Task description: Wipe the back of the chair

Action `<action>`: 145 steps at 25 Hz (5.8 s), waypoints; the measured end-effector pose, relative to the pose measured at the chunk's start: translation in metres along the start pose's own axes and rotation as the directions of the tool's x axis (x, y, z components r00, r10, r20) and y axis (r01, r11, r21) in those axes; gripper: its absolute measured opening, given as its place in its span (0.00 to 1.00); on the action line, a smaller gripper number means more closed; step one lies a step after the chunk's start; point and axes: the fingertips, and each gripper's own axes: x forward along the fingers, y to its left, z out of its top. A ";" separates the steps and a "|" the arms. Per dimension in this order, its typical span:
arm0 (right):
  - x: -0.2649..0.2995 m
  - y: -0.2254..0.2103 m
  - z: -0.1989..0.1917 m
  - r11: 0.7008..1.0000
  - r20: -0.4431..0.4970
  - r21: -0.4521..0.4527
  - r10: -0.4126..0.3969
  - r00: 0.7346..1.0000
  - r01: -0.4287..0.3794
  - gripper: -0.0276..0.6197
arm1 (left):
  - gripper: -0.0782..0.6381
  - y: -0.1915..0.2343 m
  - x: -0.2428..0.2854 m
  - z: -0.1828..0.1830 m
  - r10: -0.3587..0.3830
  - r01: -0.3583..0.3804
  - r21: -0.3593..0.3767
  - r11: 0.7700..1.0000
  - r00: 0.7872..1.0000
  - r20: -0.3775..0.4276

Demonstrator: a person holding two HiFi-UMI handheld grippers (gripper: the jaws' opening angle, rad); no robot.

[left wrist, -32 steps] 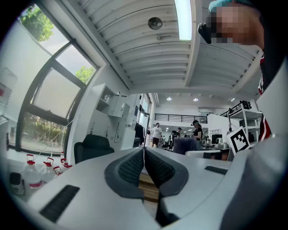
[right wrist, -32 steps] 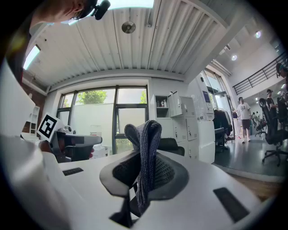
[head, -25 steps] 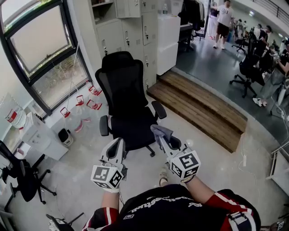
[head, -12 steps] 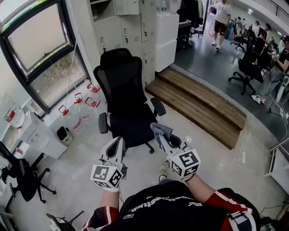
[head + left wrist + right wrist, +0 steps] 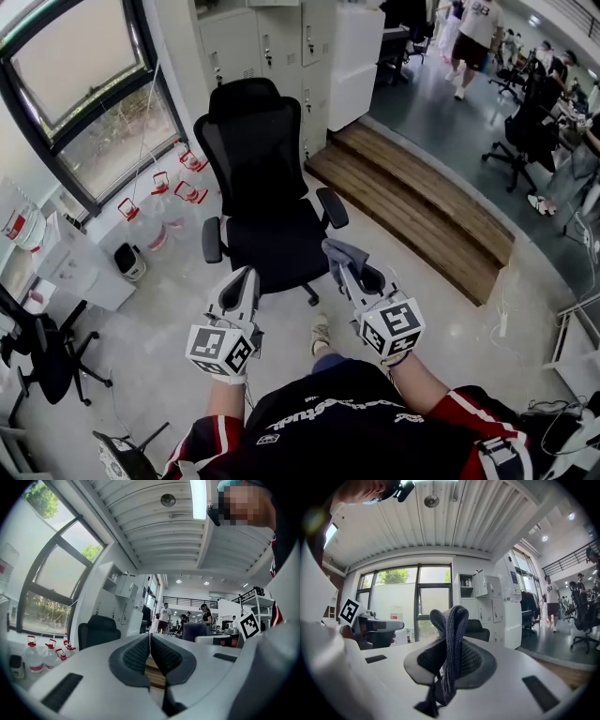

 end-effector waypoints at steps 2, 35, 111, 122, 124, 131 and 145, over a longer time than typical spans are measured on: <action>0.019 -0.014 -0.001 1.000 0.002 0.015 0.001 1.000 -0.001 0.14 | 0.15 0.010 0.020 -0.002 0.002 -0.002 0.004 1.000 1.000 -0.011; 0.379 -0.202 -0.003 0.980 -0.071 0.175 0.108 0.992 -0.094 0.14 | 0.15 0.224 0.335 0.015 0.096 -0.096 0.003 0.995 0.991 -0.097; 0.933 -0.325 -0.180 0.975 -0.375 0.117 -0.134 0.917 0.191 0.14 | 0.14 0.521 0.361 0.031 0.424 -0.436 -0.088 0.896 0.896 -0.133; 0.979 -0.209 -0.180 0.989 -0.372 0.145 0.031 0.928 0.025 0.14 | 0.14 0.527 0.339 0.034 0.471 -0.482 -0.097 0.871 0.875 -0.116; 0.986 -0.186 -0.179 0.989 -0.368 0.147 0.062 0.928 -0.008 0.14 | 0.15 0.528 0.332 0.032 0.482 -0.494 -0.095 0.864 0.867 -0.123; 1.011 -0.100 -0.179 0.980 -0.363 0.163 0.169 0.916 -0.116 0.14 | 0.14 0.536 0.302 0.029 0.531 -0.542 -0.114 0.832 0.839 -0.115; 1.028 0.021 -0.166 0.896 -0.334 0.278 0.429 0.840 -0.347 0.14 | 0.15 0.545 0.261 0.030 0.583 -0.594 -0.126 0.795 0.804 -0.116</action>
